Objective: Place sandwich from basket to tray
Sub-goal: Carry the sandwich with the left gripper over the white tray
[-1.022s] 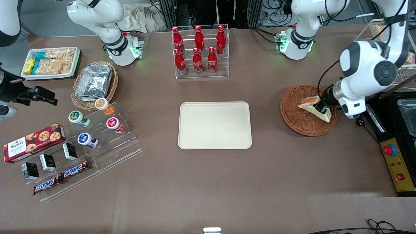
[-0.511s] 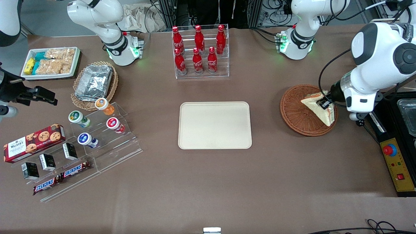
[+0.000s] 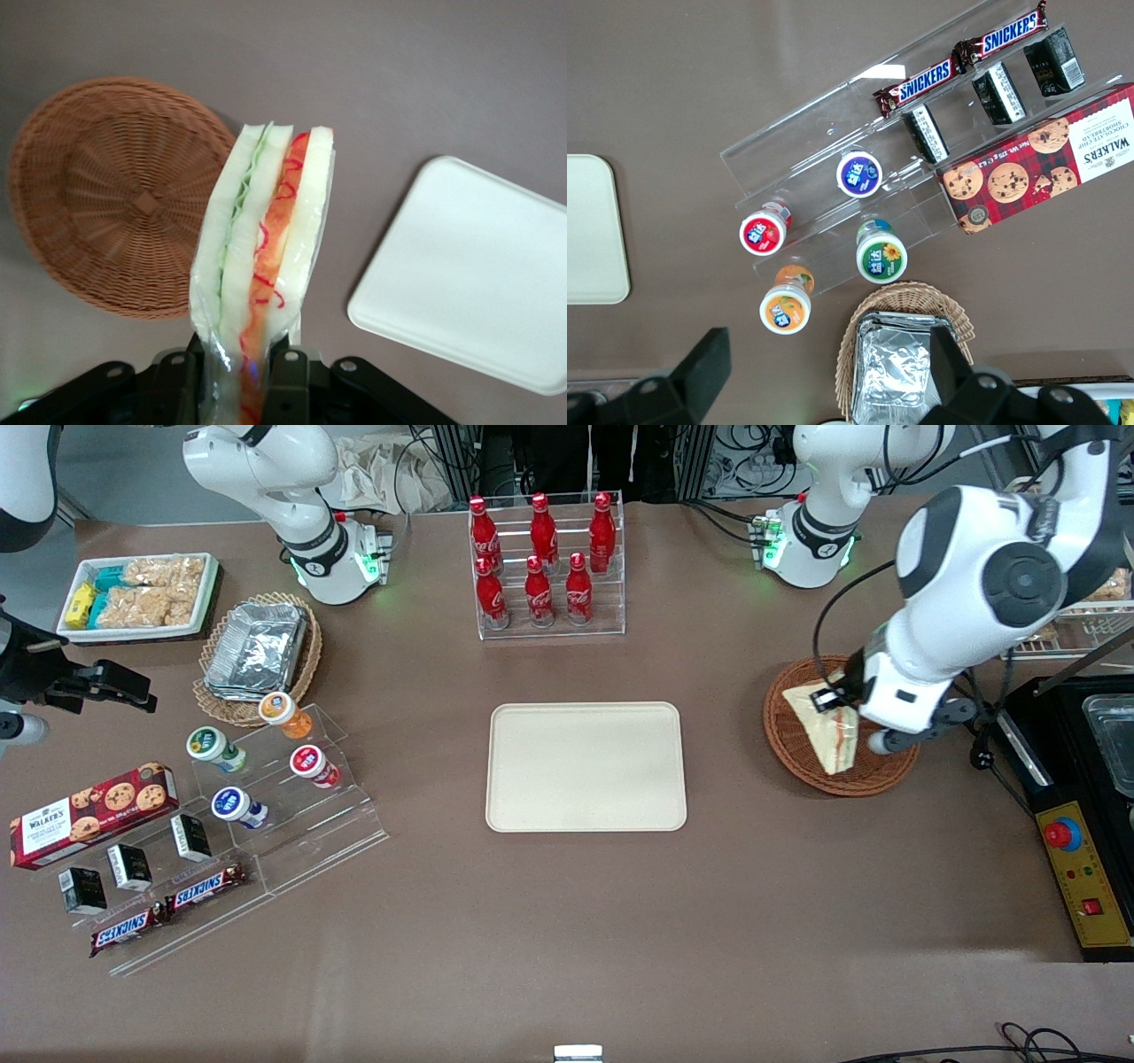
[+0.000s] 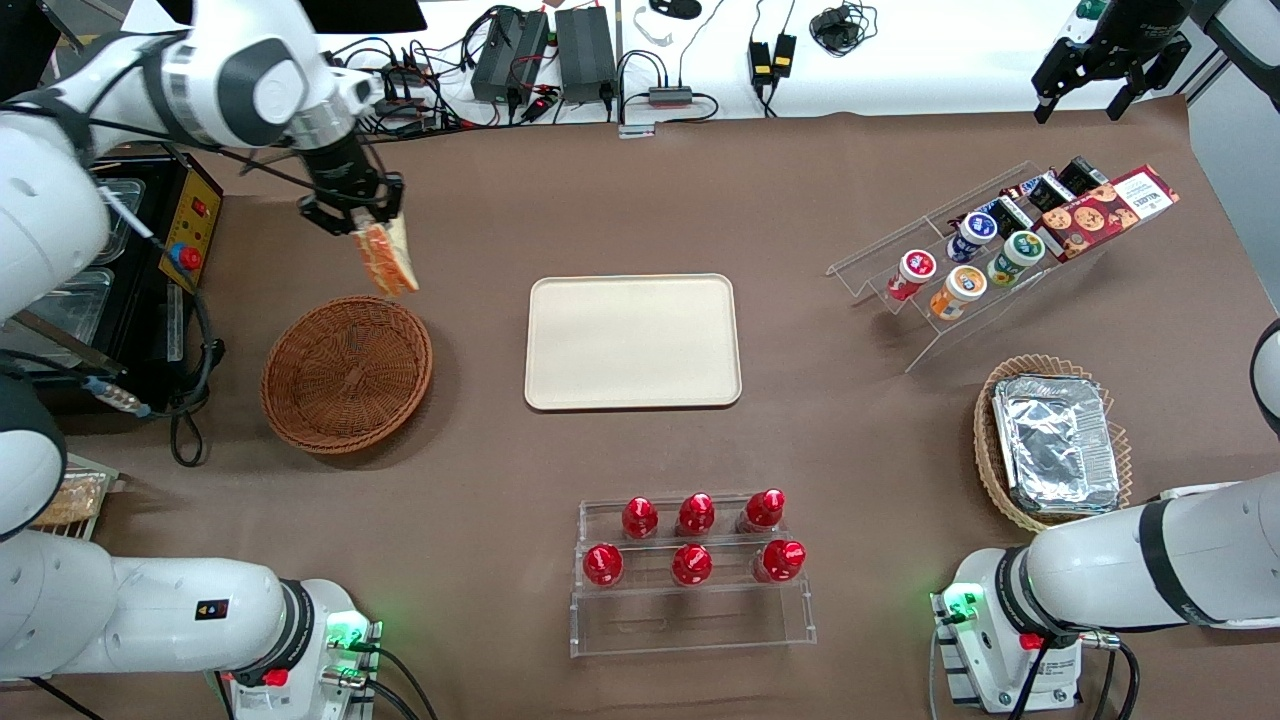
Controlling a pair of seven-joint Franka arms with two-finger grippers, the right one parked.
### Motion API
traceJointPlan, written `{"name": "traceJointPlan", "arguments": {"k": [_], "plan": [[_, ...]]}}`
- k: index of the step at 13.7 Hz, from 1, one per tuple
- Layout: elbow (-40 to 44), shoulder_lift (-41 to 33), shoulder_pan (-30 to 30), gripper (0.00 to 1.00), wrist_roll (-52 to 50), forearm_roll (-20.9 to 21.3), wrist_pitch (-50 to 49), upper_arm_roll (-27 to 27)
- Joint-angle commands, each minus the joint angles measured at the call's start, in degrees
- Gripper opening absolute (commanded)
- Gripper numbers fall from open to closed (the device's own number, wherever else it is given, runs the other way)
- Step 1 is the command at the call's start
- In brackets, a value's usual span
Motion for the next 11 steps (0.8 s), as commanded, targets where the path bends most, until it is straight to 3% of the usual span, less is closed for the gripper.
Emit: {"name": "traceJointPlan", "arguments": {"k": [1,4,11], "plan": [[6.09,5.67,-0.21,0.29,-3.84,0.77,-0.98,-3.88],[9.52,11.29,-3.79,0.29,-10.96,7.26,-0.80,-6.71],[14.72,21.94,-11.72,0.29,-12.74,10.62,1.04,-6.71]]}}
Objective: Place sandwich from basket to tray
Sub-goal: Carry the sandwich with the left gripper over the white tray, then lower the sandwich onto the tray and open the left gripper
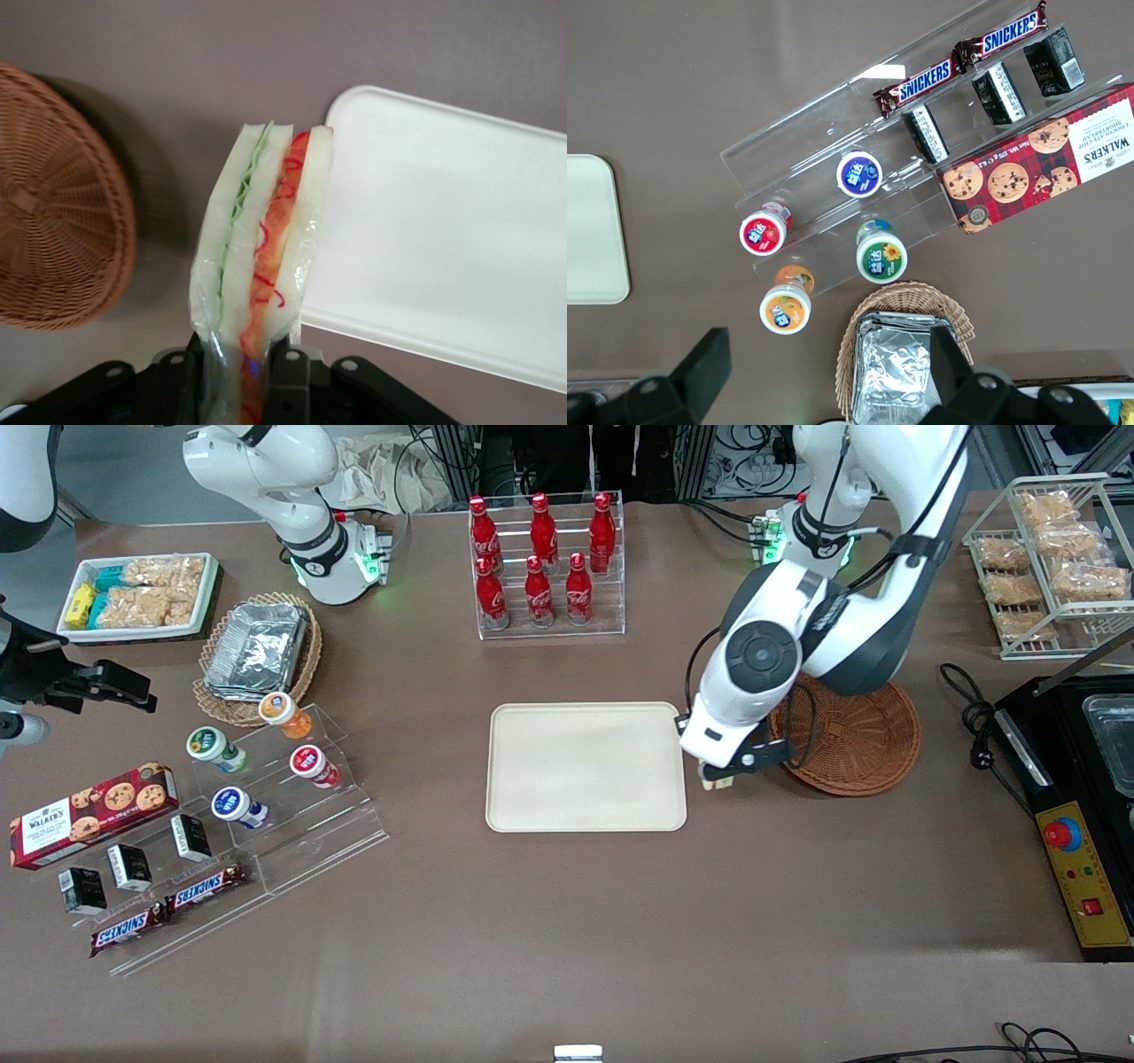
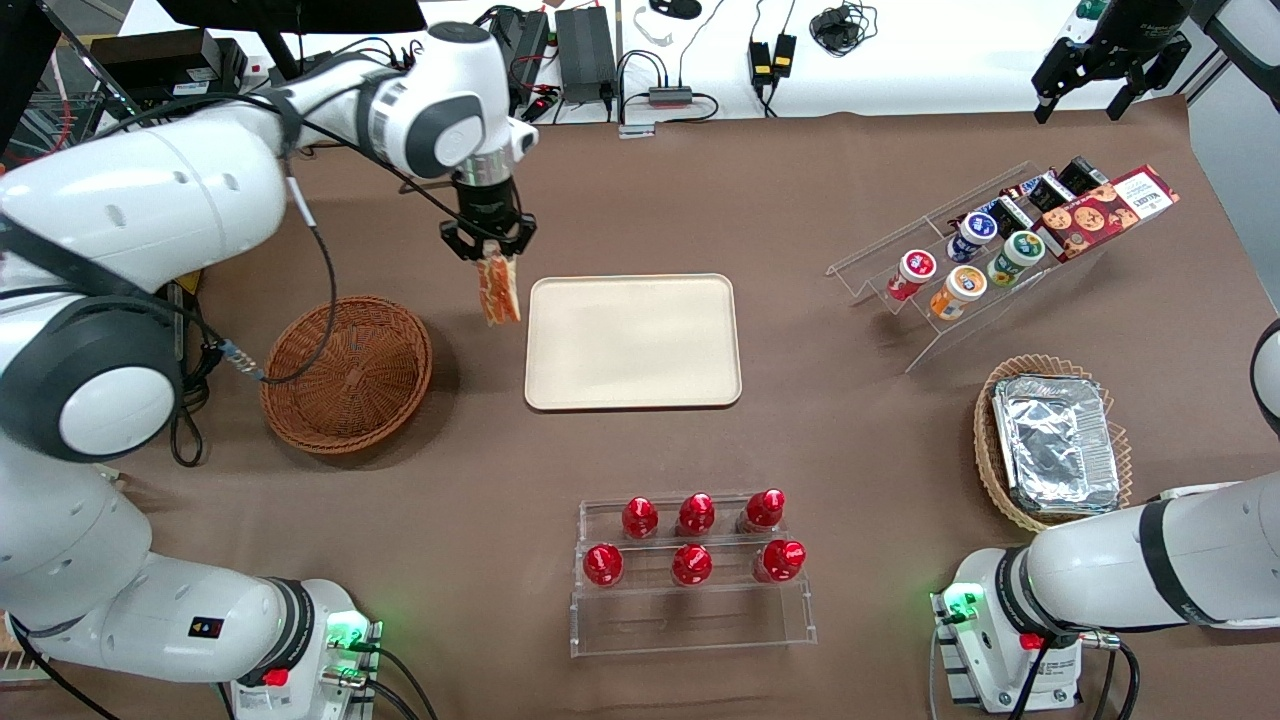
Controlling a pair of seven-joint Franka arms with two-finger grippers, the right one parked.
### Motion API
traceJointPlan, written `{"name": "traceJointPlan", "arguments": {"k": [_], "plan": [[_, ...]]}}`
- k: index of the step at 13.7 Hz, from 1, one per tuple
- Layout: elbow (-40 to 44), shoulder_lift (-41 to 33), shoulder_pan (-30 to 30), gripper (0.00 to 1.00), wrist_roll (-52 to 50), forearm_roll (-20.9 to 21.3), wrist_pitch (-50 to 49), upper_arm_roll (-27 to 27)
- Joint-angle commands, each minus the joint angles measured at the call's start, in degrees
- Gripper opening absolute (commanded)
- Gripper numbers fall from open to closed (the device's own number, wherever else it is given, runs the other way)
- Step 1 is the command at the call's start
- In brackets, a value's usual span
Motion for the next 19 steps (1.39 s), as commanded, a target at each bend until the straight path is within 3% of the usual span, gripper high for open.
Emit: {"name": "traceJointPlan", "arguments": {"k": [1,10,19], "plan": [[2.67,3.61,-1.79,0.29,-0.71,1.30,0.93,0.19],[1.26,12.84,-5.58,0.29,-0.27,8.77,4.27,0.19],[1.43,15.74,-6.63,0.29,-0.88,9.39,8.22,0.28]]}}
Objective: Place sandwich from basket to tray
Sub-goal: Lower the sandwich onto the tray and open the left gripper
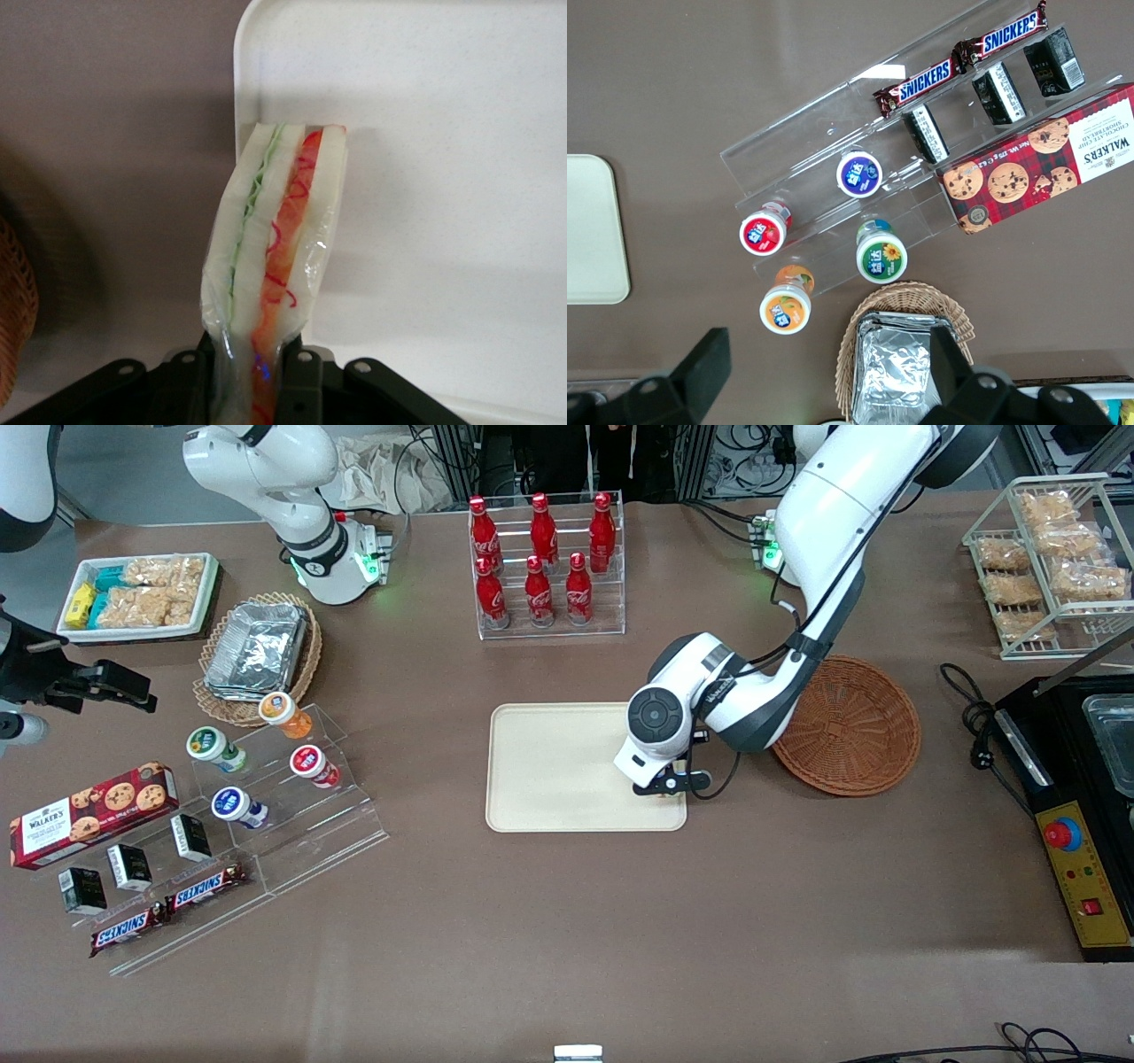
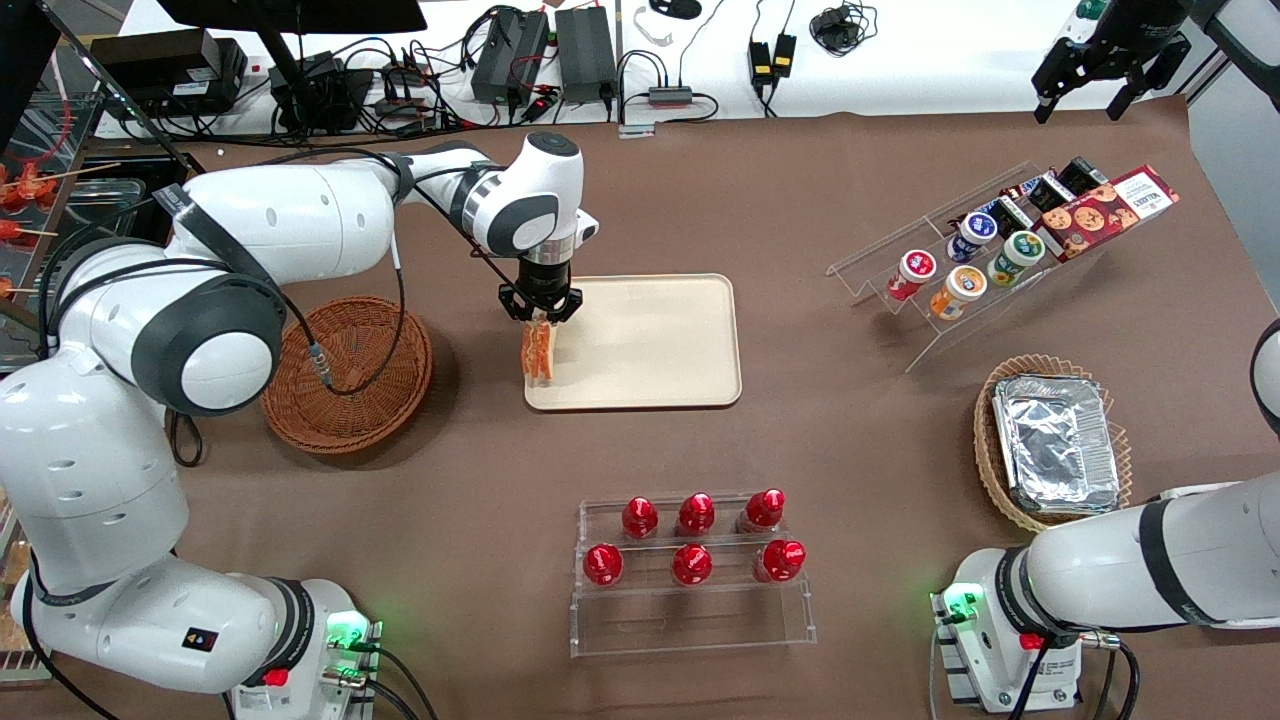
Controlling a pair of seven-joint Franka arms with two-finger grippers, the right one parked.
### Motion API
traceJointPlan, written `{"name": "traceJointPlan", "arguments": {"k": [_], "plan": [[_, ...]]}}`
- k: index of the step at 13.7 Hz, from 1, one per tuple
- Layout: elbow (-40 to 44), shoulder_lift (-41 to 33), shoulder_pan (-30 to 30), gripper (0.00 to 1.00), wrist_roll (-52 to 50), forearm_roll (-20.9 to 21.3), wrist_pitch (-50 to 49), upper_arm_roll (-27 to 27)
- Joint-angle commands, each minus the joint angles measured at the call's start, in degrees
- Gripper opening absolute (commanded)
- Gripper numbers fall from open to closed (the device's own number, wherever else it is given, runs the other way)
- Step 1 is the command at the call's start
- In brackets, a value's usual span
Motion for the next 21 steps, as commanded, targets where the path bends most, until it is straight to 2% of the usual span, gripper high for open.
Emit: {"name": "traceJointPlan", "arguments": {"k": [1,4,6,7,8,9,14,19,21], "plan": [[0.97,1.66,-0.84,0.29,-0.90,1.26,1.42,0.28],[1.06,2.10,-1.10,0.30,-1.60,1.96,1.60,0.37],[1.06,2.10,-1.10,0.34,-1.78,1.96,1.60,0.37],[1.06,2.10,-1.10,0.44,-1.78,1.96,1.60,0.46],[1.06,2.10,-1.02,0.79,-1.78,1.96,1.60,0.46],[1.15,2.19,-1.02,1.00,-1.78,1.96,1.60,0.46],[1.15,0.61,-0.75,1.00,-1.87,1.88,0.46,0.46],[0.88,-6.67,-0.22,1.00,-3.18,0.65,-2.87,0.37],[0.88,-9.66,0.73,1.00,-2.84,-1.19,-5.07,0.46]]}}
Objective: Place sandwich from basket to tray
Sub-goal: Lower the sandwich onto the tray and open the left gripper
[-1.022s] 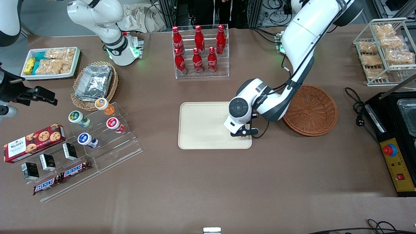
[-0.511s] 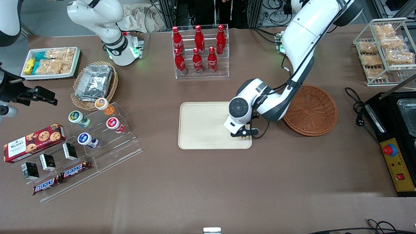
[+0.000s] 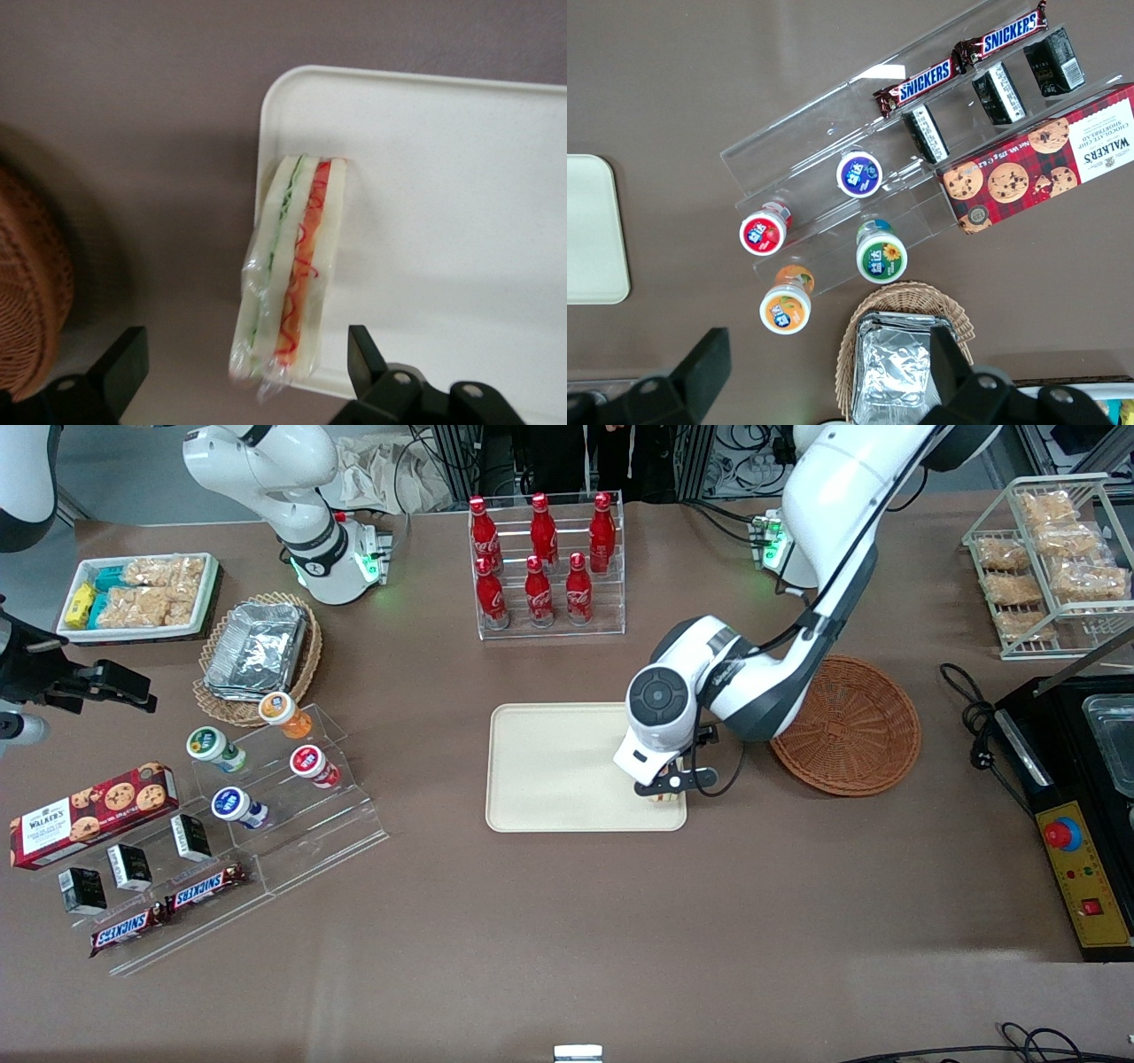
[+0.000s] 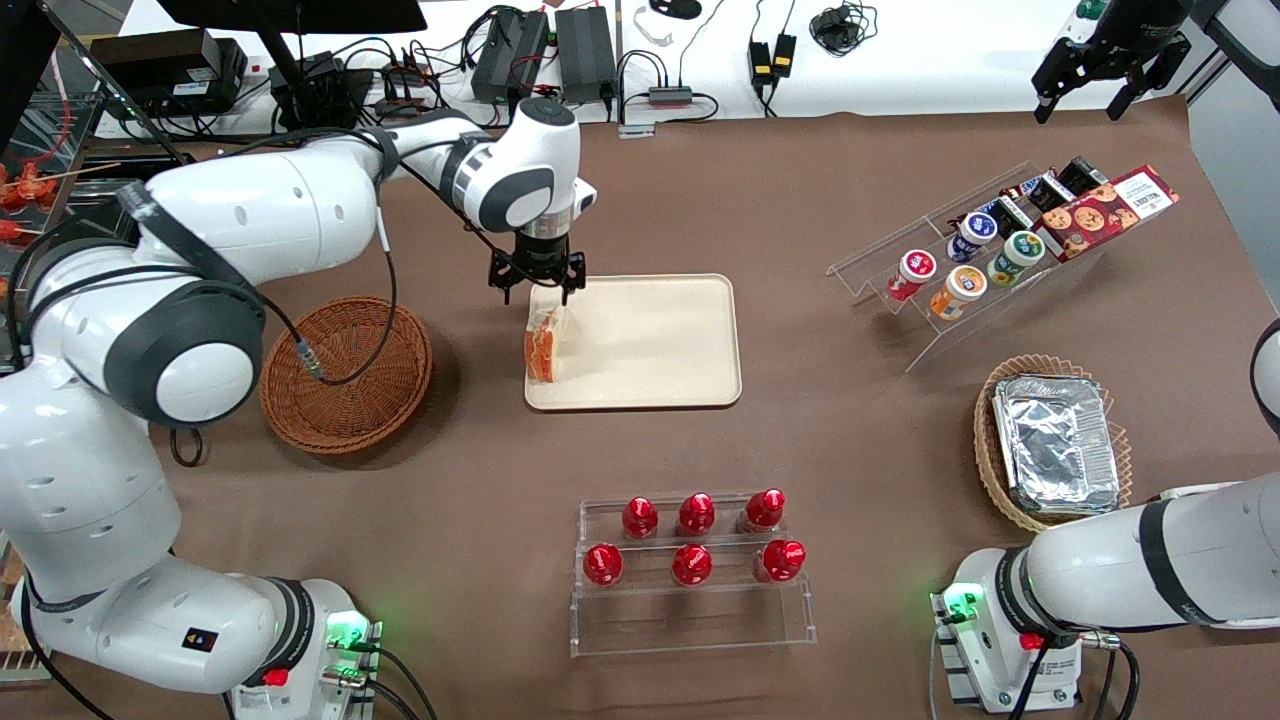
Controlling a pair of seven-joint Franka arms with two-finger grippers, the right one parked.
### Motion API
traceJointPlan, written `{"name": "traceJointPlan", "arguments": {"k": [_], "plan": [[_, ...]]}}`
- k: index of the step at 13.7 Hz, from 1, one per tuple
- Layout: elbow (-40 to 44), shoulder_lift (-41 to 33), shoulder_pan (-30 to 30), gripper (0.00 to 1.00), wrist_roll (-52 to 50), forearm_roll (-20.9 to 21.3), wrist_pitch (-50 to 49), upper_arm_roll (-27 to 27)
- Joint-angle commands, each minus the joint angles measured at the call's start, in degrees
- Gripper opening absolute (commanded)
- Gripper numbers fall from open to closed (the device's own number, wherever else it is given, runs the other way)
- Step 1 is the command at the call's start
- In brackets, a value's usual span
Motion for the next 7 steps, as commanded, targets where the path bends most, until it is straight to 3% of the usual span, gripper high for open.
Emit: {"name": "traceJointPlan", "arguments": {"k": [1,7], "plan": [[-0.95,-5.49,1.97,1.00,-0.12,-1.99,-2.86,0.31],[-0.95,-14.72,10.05,1.00,8.31,-4.54,-10.51,0.31]]}}
